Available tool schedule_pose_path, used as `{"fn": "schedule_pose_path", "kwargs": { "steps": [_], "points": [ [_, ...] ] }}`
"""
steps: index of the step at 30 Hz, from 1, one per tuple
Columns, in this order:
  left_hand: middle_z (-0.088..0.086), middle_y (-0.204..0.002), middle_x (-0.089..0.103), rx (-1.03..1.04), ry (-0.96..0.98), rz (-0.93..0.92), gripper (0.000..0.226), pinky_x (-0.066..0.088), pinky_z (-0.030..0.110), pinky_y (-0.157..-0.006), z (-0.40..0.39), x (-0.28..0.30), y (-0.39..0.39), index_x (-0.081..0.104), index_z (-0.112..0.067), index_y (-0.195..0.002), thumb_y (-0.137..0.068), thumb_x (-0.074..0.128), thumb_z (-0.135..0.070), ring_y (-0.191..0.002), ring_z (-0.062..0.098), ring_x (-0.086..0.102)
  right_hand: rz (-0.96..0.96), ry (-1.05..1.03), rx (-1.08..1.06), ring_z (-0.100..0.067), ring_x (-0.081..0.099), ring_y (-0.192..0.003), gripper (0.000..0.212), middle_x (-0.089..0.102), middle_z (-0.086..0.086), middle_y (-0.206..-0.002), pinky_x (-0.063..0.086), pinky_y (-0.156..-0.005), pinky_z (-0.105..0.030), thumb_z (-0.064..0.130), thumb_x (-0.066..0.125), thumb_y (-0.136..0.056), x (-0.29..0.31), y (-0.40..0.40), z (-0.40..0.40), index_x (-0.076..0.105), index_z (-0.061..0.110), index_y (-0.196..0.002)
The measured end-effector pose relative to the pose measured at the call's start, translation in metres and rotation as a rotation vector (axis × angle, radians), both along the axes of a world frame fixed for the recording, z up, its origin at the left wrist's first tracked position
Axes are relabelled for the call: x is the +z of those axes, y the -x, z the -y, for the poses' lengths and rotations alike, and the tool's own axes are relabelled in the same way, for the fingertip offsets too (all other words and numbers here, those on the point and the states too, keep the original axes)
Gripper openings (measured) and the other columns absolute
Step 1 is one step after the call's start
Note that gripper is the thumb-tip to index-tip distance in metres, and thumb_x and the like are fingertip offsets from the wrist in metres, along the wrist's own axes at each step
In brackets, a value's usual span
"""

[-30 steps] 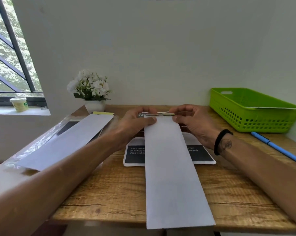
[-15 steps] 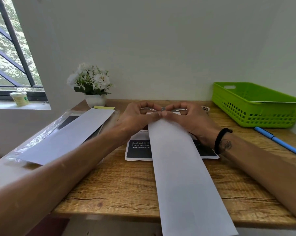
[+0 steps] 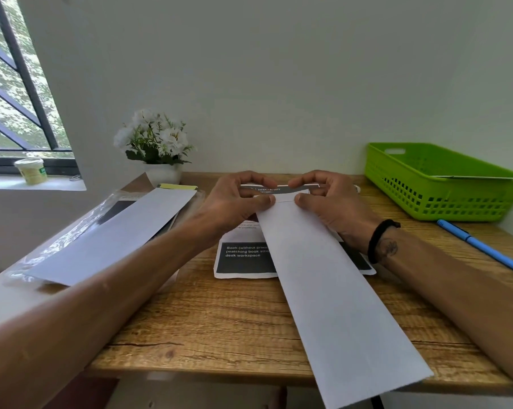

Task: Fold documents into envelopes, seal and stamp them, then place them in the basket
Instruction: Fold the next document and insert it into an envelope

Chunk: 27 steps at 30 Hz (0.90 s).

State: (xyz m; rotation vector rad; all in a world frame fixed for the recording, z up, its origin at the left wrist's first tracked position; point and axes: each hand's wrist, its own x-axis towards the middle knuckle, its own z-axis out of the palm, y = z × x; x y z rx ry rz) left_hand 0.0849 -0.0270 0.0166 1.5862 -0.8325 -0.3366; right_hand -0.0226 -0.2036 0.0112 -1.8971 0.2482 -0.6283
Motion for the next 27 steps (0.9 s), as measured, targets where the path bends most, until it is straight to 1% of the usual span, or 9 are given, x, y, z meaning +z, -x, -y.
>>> {"fn": "schedule_pose_path", "kwargs": {
  "steps": [3,7,11,14,16,19,21,25,27],
  "points": [
    [0.010,-0.093,0.081,-0.004,0.004,-0.011,0.022,0.061,0.024,-0.070,0.000,0.001,-0.004,0.071,-0.015,-0.113,-0.094,0.074,-0.004,-0.087,0.021,0.079,0.004,0.027,-0.034,-0.015,0.071,-0.065,0.027,0.077,-0.002,-0.073,0.057,-0.058,-0.029,0.000,0.066,-0.090,0.002,-0.001,0.001,0.074,0.022,-0.104],
    [0.012,-0.097,0.081,0.020,0.015,-0.010,0.022,0.065,0.033,-0.077,0.000,0.000,-0.008,0.072,-0.014,-0.111,-0.093,0.075,-0.003,-0.092,0.026,0.079,0.005,0.034,-0.092,-0.020,0.067,-0.068,0.030,0.076,-0.014,-0.086,0.056,-0.061,-0.033,-0.001,0.063,-0.086,0.002,-0.003,0.004,0.076,0.023,-0.097],
    [0.010,-0.093,0.081,0.025,0.020,-0.023,0.022,0.066,0.034,-0.079,-0.001,-0.002,-0.007,0.071,-0.014,-0.110,-0.091,0.078,-0.007,-0.091,0.028,0.079,0.013,0.038,-0.060,-0.020,0.075,-0.073,0.019,0.079,-0.001,-0.081,0.063,-0.065,-0.035,0.009,0.077,-0.087,0.001,0.000,0.006,0.074,0.021,-0.101],
    [0.010,-0.090,0.081,0.009,0.001,-0.006,0.028,0.064,0.028,-0.075,0.000,-0.004,-0.004,0.071,-0.015,-0.114,-0.088,0.082,-0.014,-0.086,0.025,0.080,0.011,0.141,-0.044,0.002,0.064,-0.054,0.028,0.070,0.014,-0.068,0.050,-0.049,-0.018,0.026,0.088,-0.081,-0.001,0.003,0.002,0.073,0.021,-0.104],
    [0.011,-0.089,0.081,0.008,-0.006,0.009,0.031,0.064,0.028,-0.074,0.001,-0.004,-0.003,0.071,-0.015,-0.115,-0.087,0.084,-0.015,-0.085,0.024,0.080,0.013,0.167,-0.047,0.003,0.061,-0.053,0.030,0.067,0.013,-0.070,0.047,-0.048,-0.015,0.028,0.089,-0.079,0.000,0.002,-0.001,0.073,0.021,-0.103],
    [0.009,-0.088,0.081,0.026,-0.018,0.026,0.028,0.062,0.024,-0.069,0.001,-0.004,-0.004,0.071,-0.016,-0.114,-0.088,0.082,-0.014,-0.083,0.021,0.080,0.011,0.147,-0.050,-0.020,0.075,-0.070,0.027,0.076,-0.003,-0.077,0.063,-0.061,-0.036,0.025,0.087,-0.082,0.001,0.001,0.001,0.073,0.024,-0.105],
    [0.008,-0.090,0.081,0.033,-0.014,0.032,0.025,0.064,0.026,-0.072,0.001,-0.003,-0.007,0.071,-0.017,-0.112,-0.089,0.081,-0.014,-0.085,0.022,0.080,0.016,0.115,-0.054,-0.026,0.077,-0.078,0.022,0.079,-0.009,-0.083,0.065,-0.071,-0.045,0.018,0.083,-0.086,-0.001,-0.001,0.005,0.073,0.024,-0.106],
    [0.006,-0.095,0.082,0.042,0.004,0.029,0.024,0.065,0.035,-0.082,-0.002,-0.001,-0.014,0.071,-0.018,-0.113,-0.091,0.079,-0.013,-0.093,0.022,0.079,0.023,0.046,-0.109,-0.017,0.075,-0.080,0.018,0.079,-0.004,-0.083,0.061,-0.074,-0.035,0.009,0.076,-0.089,-0.001,-0.005,0.014,0.075,0.022,-0.101],
    [0.007,-0.095,0.081,0.054,0.017,0.028,0.023,0.064,0.036,-0.082,-0.004,0.000,-0.017,0.071,-0.017,-0.112,-0.091,0.079,-0.012,-0.093,0.022,0.079,0.036,-0.036,-0.132,-0.020,0.075,-0.083,0.018,0.079,-0.007,-0.087,0.061,-0.078,-0.037,0.005,0.077,-0.086,-0.001,-0.006,0.019,0.075,0.017,-0.099]
  ]
}}
